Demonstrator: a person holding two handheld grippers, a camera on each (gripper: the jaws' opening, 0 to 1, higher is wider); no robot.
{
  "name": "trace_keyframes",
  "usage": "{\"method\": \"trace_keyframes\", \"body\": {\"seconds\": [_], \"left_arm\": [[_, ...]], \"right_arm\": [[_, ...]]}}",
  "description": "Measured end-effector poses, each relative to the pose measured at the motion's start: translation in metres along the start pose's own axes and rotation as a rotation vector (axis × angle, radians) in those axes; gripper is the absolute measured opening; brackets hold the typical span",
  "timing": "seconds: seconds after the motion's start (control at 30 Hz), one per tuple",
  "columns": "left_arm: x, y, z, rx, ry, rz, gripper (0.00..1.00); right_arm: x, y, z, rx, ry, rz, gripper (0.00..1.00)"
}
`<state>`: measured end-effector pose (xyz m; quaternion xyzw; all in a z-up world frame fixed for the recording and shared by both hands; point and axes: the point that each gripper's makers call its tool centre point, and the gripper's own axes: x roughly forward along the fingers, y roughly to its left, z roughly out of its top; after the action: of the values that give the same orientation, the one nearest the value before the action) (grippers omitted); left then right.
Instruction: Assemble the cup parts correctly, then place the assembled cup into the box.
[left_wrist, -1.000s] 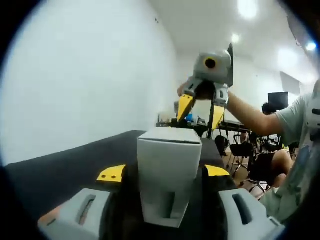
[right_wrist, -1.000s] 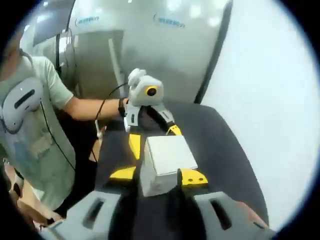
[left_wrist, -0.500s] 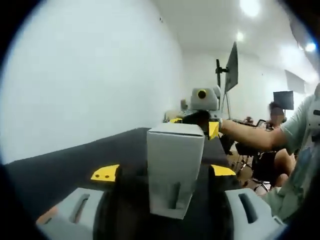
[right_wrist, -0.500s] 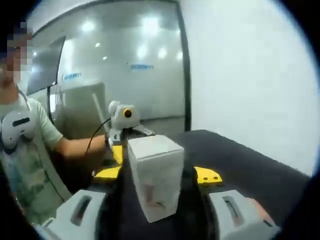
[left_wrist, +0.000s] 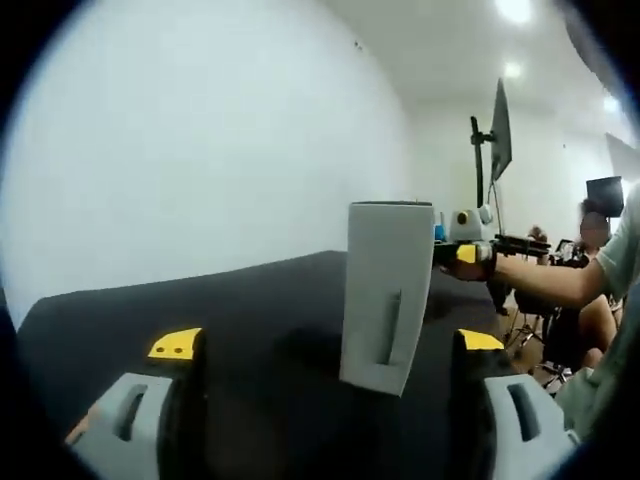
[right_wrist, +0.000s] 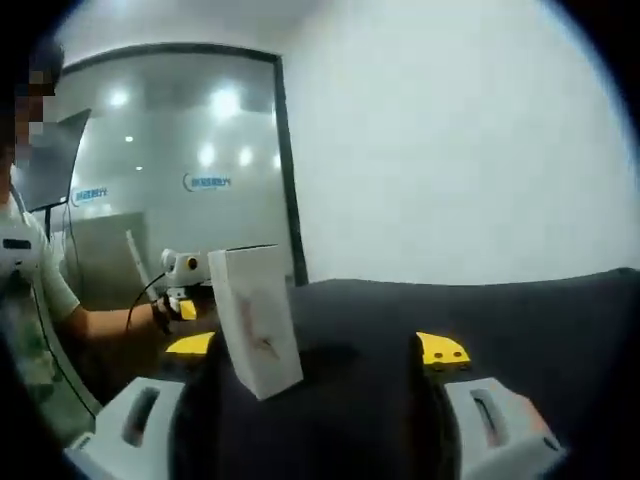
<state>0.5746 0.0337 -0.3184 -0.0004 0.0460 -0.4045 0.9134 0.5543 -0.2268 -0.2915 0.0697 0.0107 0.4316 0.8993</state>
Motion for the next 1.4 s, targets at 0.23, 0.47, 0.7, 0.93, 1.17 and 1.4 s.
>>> {"method": "trace_keyframes", "body": {"seconds": [0.23, 0.47, 0.7, 0.93, 1.17, 1.4], "left_arm": [[-0.007, -0.002, -0.001, -0.039, -0.044, 0.022, 0.96], [-0.018, 0.003, -0.001, -0.060, -0.066, 0.076, 0.96], [-0.025, 0.002, -0.003, -0.062, -0.065, 0.094, 0.96], [-0.028, -0.002, -0.003, -0.071, -0.082, 0.100, 0.96], [-0.038, -0.005, 0.003, -0.059, -0.104, 0.113, 0.96], [-0.053, -0.007, 0.011, -0.040, -0.119, 0.130, 0.96]], "right_arm": [[-0.023, -0.009, -0.019, -0.054, 0.081, -0.055, 0.84], [-0.046, -0.014, -0.011, -0.048, 0.054, -0.100, 0.93], [-0.070, -0.018, -0.014, -0.071, 0.065, -0.146, 0.93], [-0.087, -0.021, -0.018, -0.058, 0.066, -0.179, 0.93], [-0.094, -0.021, -0.014, -0.078, 0.070, -0.197, 0.93], [-0.104, -0.018, -0.014, -0.093, 0.074, -0.211, 0.93]]}}
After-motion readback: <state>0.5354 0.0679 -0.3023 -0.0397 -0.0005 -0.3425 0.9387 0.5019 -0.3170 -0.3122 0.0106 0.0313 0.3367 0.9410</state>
